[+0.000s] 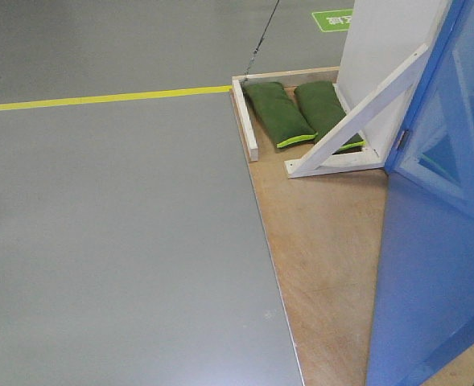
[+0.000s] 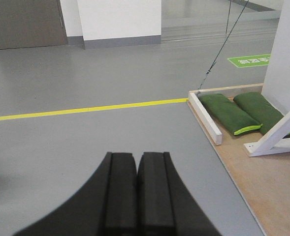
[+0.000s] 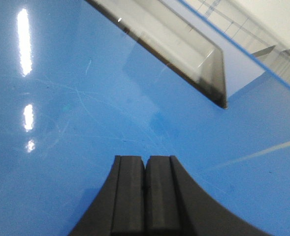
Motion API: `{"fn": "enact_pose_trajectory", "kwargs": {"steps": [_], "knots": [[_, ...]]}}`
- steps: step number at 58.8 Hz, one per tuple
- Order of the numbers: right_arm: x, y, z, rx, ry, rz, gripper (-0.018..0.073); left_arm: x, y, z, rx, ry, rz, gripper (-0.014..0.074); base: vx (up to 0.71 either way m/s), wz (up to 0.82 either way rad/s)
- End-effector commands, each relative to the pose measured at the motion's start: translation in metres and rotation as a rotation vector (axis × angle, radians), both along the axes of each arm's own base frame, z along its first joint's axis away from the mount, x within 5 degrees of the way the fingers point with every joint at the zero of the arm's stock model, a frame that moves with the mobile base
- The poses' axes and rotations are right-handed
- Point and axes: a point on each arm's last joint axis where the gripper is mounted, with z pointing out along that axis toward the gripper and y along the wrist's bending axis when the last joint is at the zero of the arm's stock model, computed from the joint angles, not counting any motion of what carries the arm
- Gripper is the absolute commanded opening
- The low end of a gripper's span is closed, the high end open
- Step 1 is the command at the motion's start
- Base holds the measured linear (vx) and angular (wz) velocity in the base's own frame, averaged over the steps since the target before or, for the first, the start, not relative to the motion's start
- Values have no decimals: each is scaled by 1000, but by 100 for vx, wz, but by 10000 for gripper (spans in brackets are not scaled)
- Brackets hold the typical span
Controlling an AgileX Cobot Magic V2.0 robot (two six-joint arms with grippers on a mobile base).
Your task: Move to blue door and open it
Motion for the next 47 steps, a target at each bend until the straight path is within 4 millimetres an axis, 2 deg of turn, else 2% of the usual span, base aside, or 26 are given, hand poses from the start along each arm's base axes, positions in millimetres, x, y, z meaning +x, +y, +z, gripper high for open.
{"fn": "enact_pose_trajectory", "kwargs": {"steps": [1,35,47], "knots": [[-5,55,24,-67,-119,351,12,0,-1,17,-4,-123,-11,73,0,0],[17,111,24,-41,-129,700,12,0,-1,17,-4,-123,-11,73,0,0],[26,123,21,-21,-123,782,12,0,-1,17,-4,-123,-11,73,0,0]]}}
